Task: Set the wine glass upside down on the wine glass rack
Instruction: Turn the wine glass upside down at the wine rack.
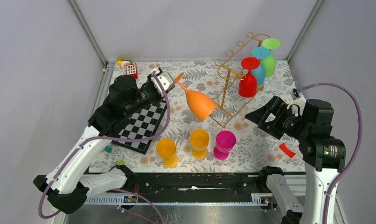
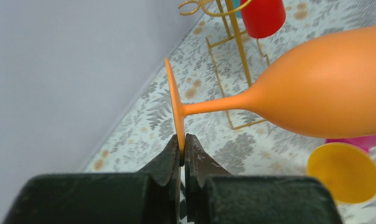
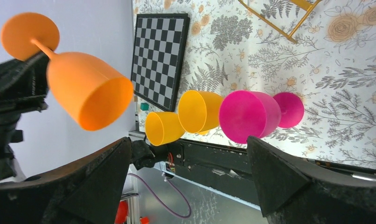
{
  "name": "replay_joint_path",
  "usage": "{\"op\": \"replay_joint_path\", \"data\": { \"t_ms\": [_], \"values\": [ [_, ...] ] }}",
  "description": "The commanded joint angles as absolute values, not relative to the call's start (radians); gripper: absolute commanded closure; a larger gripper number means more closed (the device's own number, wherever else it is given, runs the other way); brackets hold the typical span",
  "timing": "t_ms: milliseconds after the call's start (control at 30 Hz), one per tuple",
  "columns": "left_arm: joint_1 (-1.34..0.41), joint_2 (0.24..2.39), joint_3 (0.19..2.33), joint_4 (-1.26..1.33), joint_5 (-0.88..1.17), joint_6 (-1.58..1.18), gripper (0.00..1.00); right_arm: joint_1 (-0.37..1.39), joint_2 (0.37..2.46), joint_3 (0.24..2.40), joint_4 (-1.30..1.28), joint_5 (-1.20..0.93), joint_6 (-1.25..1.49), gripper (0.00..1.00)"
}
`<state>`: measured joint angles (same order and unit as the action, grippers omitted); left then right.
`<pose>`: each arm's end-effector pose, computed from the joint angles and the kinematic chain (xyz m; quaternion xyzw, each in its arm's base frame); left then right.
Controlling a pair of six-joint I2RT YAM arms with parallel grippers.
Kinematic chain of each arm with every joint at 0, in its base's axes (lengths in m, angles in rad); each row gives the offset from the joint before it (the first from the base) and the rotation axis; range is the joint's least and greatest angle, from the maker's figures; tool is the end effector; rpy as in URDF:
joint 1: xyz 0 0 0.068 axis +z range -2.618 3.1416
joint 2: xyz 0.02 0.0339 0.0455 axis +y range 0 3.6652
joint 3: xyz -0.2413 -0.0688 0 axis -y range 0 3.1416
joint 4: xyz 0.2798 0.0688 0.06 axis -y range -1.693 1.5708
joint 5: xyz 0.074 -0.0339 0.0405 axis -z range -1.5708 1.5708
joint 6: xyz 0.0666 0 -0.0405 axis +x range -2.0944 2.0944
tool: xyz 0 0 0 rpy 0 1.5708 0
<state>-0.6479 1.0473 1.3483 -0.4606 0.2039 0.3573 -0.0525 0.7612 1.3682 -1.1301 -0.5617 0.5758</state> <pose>0.2201 -0.1835 0.4406 0.4226 0.6318 -0.1701 0.6271 0.1555 0.0274 0.4237 0.1252 0.8341 0.3562 0.4022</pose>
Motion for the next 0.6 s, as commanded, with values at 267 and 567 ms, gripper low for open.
{"op": "replay_joint_path", "data": {
  "t_ms": [267,567],
  "values": [
    [-0.688,0.946,1.188,-0.252,0.314,0.869,1.0,-0.052,0.794,1.312,-0.952,-0.686,0.803,0.0],
    [-0.802,0.93,1.092,-0.173,0.278,1.161,1.0,-0.052,0.74,1.127,-0.752,-0.823,0.998,0.0]
  ]
}}
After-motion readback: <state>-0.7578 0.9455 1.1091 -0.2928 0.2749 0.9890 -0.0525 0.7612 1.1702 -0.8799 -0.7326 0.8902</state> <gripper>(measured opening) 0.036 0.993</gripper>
